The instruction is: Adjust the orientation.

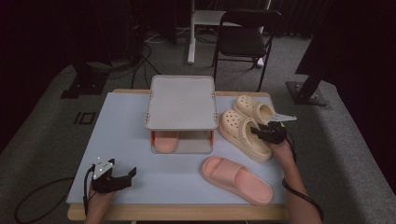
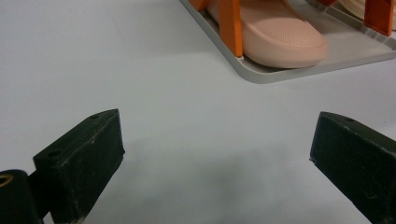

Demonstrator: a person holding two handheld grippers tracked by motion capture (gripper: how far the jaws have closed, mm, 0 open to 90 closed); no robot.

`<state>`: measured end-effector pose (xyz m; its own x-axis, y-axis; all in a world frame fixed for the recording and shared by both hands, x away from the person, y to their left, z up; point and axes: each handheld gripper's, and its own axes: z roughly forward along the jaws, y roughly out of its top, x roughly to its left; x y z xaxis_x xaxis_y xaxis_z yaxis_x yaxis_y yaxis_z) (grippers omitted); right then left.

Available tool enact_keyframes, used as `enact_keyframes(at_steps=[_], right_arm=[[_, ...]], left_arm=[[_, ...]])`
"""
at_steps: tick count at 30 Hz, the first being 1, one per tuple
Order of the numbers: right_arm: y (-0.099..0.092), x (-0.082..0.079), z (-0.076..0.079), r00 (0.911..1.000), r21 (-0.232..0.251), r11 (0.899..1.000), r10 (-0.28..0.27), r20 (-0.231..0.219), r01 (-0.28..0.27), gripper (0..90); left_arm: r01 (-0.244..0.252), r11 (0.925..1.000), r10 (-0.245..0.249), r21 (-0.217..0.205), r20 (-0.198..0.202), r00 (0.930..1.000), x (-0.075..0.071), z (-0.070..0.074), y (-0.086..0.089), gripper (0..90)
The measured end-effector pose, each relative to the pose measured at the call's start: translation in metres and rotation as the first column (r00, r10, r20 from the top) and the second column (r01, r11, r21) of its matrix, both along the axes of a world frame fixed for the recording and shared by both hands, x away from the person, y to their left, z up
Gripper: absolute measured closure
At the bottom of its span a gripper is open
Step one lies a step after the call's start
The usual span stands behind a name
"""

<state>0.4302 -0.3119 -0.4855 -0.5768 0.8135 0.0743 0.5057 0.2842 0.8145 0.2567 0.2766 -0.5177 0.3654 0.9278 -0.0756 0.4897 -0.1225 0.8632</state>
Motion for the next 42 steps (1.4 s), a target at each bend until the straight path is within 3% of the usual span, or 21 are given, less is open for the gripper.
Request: enact_keyframes(at_steps=[5, 9, 10, 17, 21, 27, 31, 42], right_arm=[[0.004, 0.005, -0.004, 0.9996, -0.026, 1.0, 0.001, -0.026, -0.001, 64.6], [0.001, 0.007, -0.004, 0.9993, -0.011, 1.0, -0.007, -0.035, 0.007, 70.6], [0.001, 0.007, -0.004, 0.9993, -0.024, 1.0, -0.018, -0.031, 0.018, 75.7], [0.003, 0.008, -0.001, 0.999, -0.051, 0.999, -0.019, -0.04, 0.017, 78.0], [0.005, 0.007, 0.004, 0.9987, -0.041, 0.999, -0.006, -0.051, 0.004, 78.2], [0.003, -0.001, 0.01, 0.9985, 0.007, 1.0, 0.004, -0.054, -0.003, 78.2], [-0.004, -0.017, 0.015, 0.9993, 0.053, 0.999, -0.003, -0.038, 0.005, 78.2], [-0.02, -0.048, 0.01, 0.9989, 0.074, 0.997, -0.007, -0.047, 0.01, 78.1]], left_arm=[[-0.003, 1.0, 0.003, -0.009, -0.003, 1.0, 0.0, -0.001, 0.001, 2.7], [-0.005, 0.9999, 0.005, -0.014, -0.004, 1.0, 0.0, -0.001, 0.001, 2.7], [-0.006, 0.9999, 0.006, -0.014, -0.004, 1.0, 0.001, -0.001, 0.001, 2.7], [-0.009, 0.9997, 0.009, -0.022, -0.004, 1.0, 0.0, -0.001, 0.002, 2.7], [-0.009, 0.9996, 0.009, -0.028, -0.004, 0.9999, 0.0, 0.0, 0.003, 2.7], [-0.014, 0.9993, 0.015, -0.035, 0.008, 0.9999, -0.002, 0.002, 0.004, 3.5], [-0.011, 0.9995, 0.011, -0.031, 0.016, 0.9998, -0.002, 0.003, 0.004, 3.5], [-0.02, 0.9993, 0.021, -0.032, 0.029, 0.9994, -0.003, 0.006, 0.005, 3.5]])
